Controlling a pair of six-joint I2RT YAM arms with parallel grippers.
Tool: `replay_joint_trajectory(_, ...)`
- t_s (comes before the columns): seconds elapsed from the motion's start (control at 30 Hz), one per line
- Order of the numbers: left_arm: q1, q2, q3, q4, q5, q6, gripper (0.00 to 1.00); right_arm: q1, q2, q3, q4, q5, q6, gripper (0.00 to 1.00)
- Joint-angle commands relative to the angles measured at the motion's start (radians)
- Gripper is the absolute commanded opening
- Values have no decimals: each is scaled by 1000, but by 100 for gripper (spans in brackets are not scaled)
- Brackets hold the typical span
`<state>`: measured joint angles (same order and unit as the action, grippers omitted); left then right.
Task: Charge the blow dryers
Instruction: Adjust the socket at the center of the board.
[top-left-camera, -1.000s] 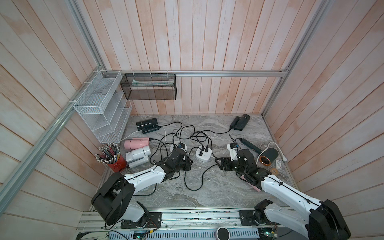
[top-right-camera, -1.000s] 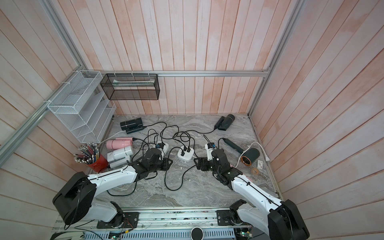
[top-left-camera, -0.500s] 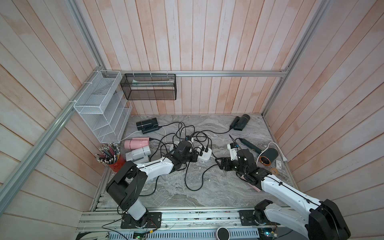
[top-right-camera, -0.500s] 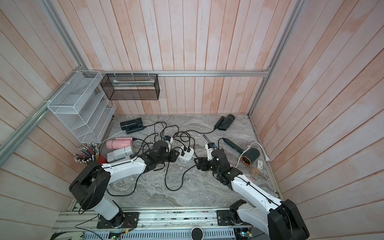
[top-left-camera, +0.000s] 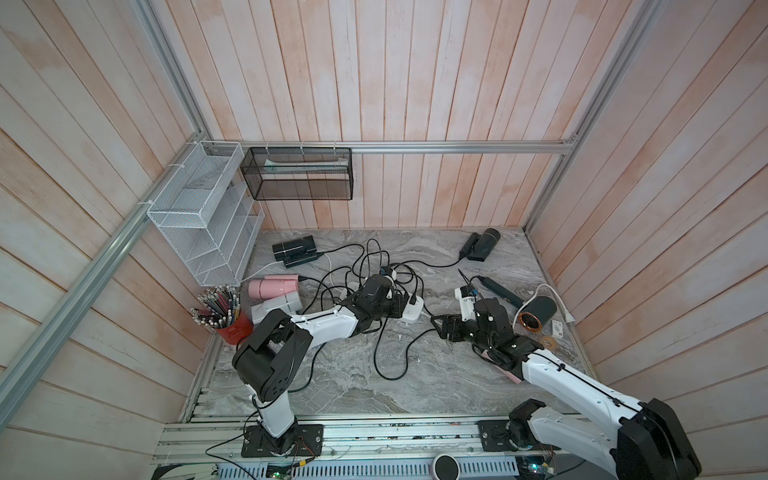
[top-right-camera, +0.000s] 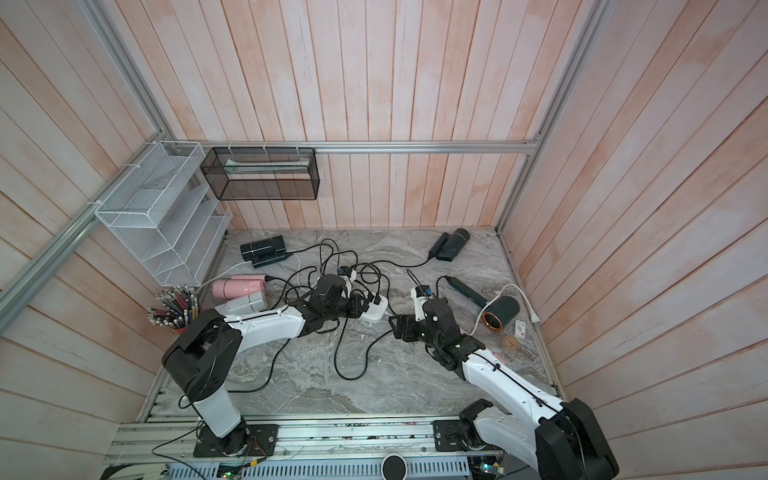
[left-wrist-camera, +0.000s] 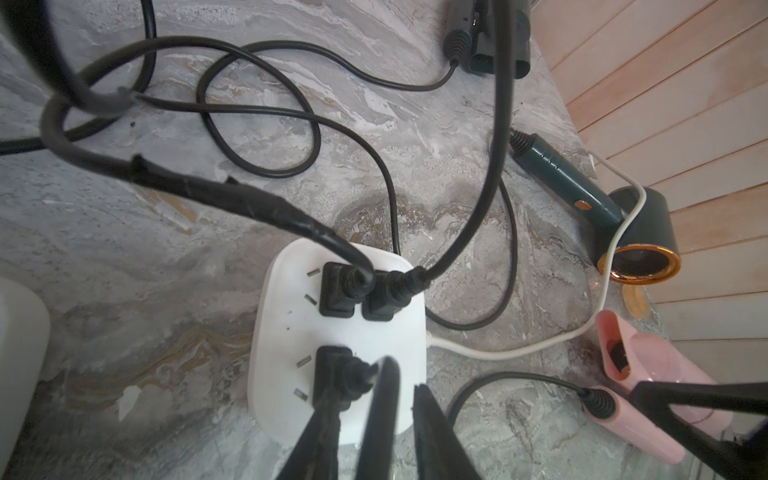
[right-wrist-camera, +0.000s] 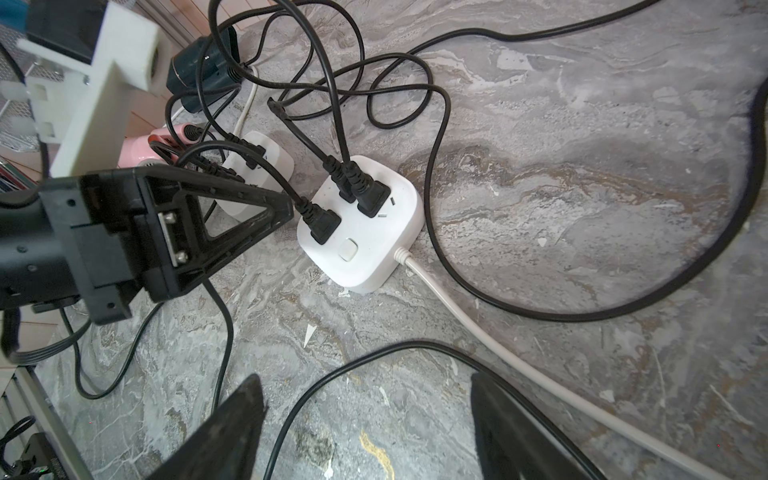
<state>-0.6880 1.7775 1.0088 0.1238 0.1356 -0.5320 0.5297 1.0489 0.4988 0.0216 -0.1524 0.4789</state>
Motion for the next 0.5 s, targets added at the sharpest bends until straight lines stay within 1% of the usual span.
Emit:
replay_joint_trajectory(0.0, 4, 39, 45, 28, 23, 24, 33, 5, -13, 9, -17, 21, -5, 79)
replay_joint_trajectory(0.37, 2, 143, 148, 59, 76, 17, 33, 5, -13, 5, -19, 30, -5, 78)
replay_joint_trajectory(0.47, -7, 162, 180, 57, 95, 43, 33, 5, -16, 4, -21, 37, -3, 78)
